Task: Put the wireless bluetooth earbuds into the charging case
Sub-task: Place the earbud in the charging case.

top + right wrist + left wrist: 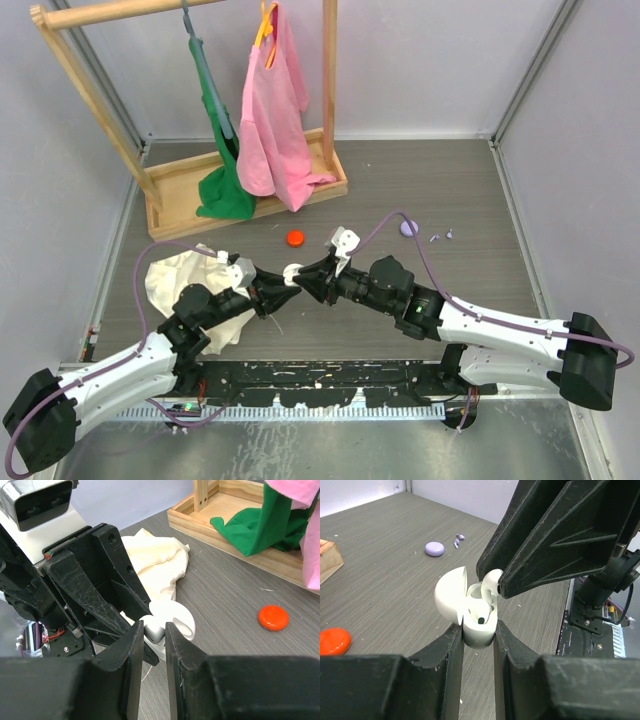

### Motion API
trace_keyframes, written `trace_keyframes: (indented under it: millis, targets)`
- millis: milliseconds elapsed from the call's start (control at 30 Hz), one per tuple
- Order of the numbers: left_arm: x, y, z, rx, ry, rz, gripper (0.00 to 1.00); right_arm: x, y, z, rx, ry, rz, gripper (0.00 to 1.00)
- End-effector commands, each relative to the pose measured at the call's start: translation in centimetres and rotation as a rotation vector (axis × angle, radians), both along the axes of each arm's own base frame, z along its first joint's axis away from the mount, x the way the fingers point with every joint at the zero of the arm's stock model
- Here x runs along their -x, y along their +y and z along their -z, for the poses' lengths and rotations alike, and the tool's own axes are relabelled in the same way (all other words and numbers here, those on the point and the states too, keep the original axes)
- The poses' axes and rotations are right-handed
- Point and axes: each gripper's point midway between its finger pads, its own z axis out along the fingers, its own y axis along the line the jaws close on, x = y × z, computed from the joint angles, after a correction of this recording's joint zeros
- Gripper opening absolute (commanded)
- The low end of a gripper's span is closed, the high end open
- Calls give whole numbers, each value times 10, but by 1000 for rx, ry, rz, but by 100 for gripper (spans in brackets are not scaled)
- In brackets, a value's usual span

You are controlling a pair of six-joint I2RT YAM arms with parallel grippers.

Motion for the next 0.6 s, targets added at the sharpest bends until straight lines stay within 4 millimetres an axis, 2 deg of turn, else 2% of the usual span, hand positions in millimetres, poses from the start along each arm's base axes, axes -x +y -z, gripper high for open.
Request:
trace_keyframes:
  millis: [0, 233, 567]
  targets:
    - [-3, 4, -27, 76, -74, -30, 0, 6, 2, -12, -57, -9, -24, 28]
    - [-2, 5, -28, 84, -76, -29, 0, 2, -4, -5, -53, -12, 12, 31]
    - [-4, 4, -27, 75, -73, -32, 0, -3, -19, -28, -99, -38, 75, 57]
